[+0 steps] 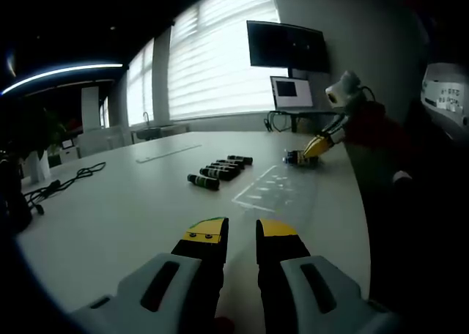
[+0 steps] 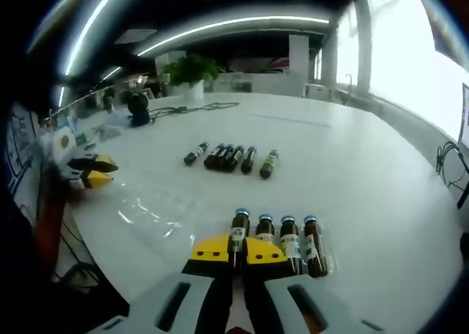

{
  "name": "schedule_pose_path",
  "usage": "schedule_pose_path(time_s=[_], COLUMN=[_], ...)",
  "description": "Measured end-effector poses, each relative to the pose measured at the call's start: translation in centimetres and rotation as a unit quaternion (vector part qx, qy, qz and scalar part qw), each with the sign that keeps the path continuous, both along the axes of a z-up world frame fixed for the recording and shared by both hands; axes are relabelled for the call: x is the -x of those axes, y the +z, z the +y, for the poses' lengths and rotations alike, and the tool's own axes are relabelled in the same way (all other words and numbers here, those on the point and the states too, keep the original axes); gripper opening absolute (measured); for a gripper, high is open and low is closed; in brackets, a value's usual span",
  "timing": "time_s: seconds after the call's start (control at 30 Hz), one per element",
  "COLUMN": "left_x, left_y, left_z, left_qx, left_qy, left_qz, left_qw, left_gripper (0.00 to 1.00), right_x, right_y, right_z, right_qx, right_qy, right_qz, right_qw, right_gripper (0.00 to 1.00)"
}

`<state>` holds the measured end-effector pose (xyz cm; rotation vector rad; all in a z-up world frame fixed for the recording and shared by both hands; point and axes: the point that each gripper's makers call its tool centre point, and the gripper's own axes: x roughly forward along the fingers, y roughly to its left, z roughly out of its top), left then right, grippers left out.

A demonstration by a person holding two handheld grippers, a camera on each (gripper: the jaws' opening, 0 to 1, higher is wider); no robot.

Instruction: Grip medicine bottles put into box

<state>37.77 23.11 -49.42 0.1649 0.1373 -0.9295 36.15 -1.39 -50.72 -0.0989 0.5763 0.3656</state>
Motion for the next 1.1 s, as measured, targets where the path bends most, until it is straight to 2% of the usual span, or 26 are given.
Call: schedule_pose_path(time_s=[0.23, 0.67, 0.7, 0.73, 0.77, 0.83, 1.1], left_x=[0.0, 0.1, 0.1, 0.1, 0.1, 0.1, 0.1], left_y=[0.0, 0.0, 0.0, 0.0, 0.0, 0.0, 0.0], left_z=[0.0, 0.0, 0.0, 0.0, 0.0, 0.1, 0.1], left_qx=[0.0, -0.001, -0.002, -0.002, -0.002, -0.002, -0.001], left_qy=[0.001, 0.001, 0.001, 0.0, 0.001, 0.001, 0.001], left_qz=[0.0, 0.0, 0.0, 0.0, 0.0, 0.0, 0.001], left_qw=[1.0, 1.0, 1.0, 1.0, 1.0, 1.0, 1.0], left_gripper=[0.09, 0.09, 0.09, 0.09, 0.09, 0.09, 0.09], right_x=[0.0, -0.2, 0.1, -0.2, -0.8, 0.0, -0.4], right_y=[0.0, -0.1, -1.0, -1.3, -1.1, -0.8, -0.9], right_z=[0.2, 0.1, 0.2, 0.6, 0.7, 0.2, 0.3], right_qx=[0.023, 0.005, 0.02, 0.025, 0.01, 0.027, 0.035], right_qy=[0.01, -0.002, 0.007, 0.015, -0.005, -0.004, -0.012], right_qz=[-0.01, -0.015, 0.01, -0.002, -0.017, -0.025, 0.003], right_qw=[0.9996, 0.9999, 0.9997, 0.9996, 0.9998, 0.9993, 0.9993], right_gripper=[0.01, 0.01, 0.02, 0.03, 0.05, 0.05, 0.06])
